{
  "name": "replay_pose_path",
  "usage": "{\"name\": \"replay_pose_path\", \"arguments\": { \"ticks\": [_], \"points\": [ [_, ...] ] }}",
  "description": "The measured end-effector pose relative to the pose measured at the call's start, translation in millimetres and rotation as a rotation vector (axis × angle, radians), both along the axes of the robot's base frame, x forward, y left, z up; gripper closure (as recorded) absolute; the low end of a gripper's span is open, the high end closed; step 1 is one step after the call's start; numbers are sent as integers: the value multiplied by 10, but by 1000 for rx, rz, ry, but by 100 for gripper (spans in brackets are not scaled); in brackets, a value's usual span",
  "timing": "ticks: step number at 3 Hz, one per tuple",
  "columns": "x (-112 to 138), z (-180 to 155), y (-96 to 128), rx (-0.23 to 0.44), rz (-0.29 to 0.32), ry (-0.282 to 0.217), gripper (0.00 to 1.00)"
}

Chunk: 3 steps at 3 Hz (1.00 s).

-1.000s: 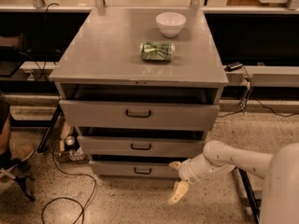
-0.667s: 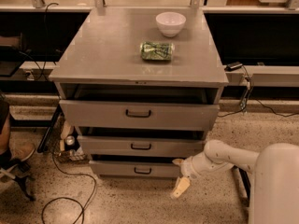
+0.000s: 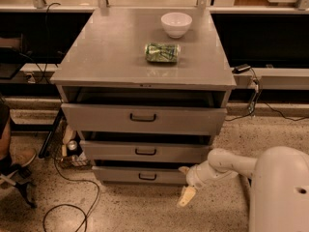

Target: Open bottom drawer

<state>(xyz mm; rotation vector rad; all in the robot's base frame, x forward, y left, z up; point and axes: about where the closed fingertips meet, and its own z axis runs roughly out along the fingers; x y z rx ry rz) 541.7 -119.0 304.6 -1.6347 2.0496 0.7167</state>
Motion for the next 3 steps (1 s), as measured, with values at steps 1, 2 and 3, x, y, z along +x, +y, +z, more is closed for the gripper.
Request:
{"name": "replay_pose_path", "arguments": {
  "ticks": [1, 2, 3],
  "points": [
    [41, -265, -109, -33, 42, -63, 0],
    [25, -423, -126, -50, 103, -139, 0],
    [39, -539, -58, -40, 181, -214, 0]
  ]
}}
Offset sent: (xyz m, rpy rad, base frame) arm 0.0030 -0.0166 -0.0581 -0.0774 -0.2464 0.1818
